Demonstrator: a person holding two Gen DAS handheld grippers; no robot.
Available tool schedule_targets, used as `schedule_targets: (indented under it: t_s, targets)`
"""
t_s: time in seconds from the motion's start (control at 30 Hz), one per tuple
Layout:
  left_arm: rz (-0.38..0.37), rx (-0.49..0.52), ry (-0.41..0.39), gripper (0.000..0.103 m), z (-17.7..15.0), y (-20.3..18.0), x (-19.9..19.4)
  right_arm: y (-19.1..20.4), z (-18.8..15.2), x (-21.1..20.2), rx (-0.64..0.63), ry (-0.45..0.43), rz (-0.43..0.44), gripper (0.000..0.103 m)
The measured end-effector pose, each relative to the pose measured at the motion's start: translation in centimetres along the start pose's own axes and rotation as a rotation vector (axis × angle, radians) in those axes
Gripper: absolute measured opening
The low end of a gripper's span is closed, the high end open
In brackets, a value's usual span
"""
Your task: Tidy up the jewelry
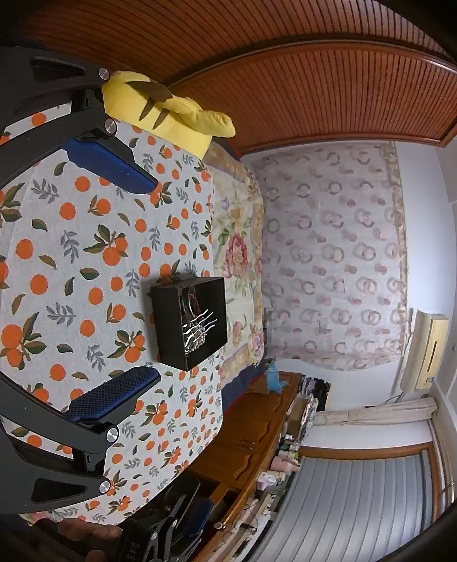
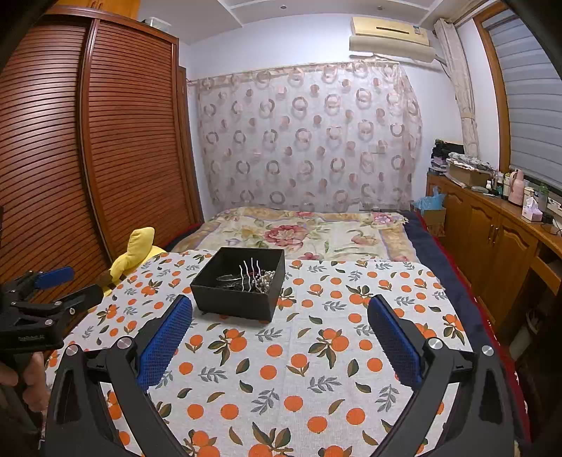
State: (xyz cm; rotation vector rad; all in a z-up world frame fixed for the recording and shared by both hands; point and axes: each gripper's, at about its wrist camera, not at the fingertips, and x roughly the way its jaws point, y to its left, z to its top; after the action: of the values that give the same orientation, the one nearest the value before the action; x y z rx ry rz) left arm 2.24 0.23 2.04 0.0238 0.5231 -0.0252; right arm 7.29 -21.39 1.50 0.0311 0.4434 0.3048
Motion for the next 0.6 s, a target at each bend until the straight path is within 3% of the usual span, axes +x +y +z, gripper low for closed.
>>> schedule_targets:
  t_s: [0.6]
  targets:
    - [0.001, 0.004, 0.002, 0.095, 0.31, 0.1, -0.31, -0.01, 0.0, -0.01, 0.001, 0.0, -0.001, 0.101]
